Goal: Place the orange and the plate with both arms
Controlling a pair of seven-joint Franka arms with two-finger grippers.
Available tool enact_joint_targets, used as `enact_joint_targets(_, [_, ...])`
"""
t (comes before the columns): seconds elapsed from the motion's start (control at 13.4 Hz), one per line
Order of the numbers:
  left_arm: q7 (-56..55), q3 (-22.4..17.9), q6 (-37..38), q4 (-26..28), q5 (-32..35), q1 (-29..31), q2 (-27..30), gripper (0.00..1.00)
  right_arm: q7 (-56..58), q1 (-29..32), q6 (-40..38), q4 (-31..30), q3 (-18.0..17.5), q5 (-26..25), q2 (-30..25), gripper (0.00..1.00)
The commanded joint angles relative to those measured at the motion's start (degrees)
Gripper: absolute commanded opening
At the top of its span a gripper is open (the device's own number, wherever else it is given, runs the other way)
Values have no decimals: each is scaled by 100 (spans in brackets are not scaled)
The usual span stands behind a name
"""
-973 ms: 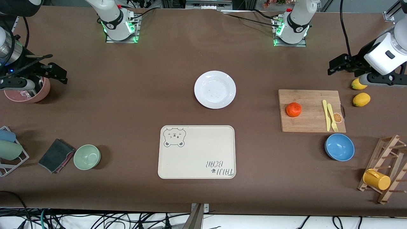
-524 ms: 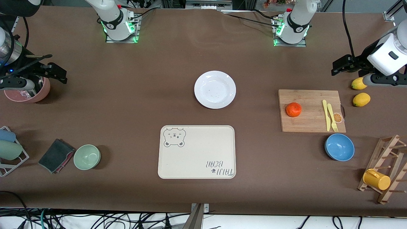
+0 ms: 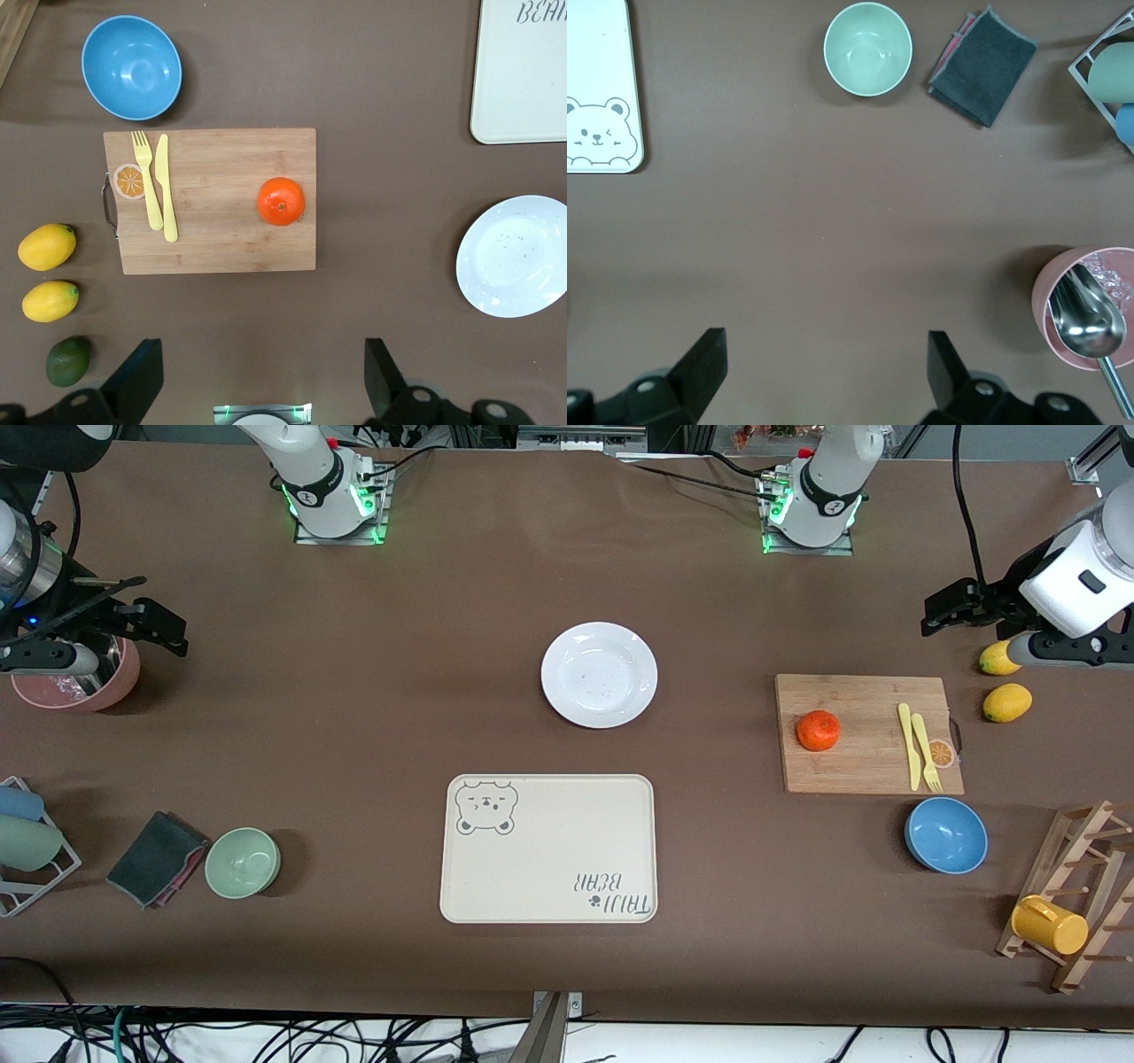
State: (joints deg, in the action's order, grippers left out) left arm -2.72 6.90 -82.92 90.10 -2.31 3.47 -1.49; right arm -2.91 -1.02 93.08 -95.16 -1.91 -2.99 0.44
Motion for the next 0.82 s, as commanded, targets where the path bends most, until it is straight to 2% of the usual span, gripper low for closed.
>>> enact_joint_targets(0.0, [44,49,56,-1,117,22,9,100,36,5,-71,50,16,-17,-9,100])
enact_joint_targets(0.75, [44,49,56,-1,117,31,0,100,54,14,-80,42,24,-9,-9,100])
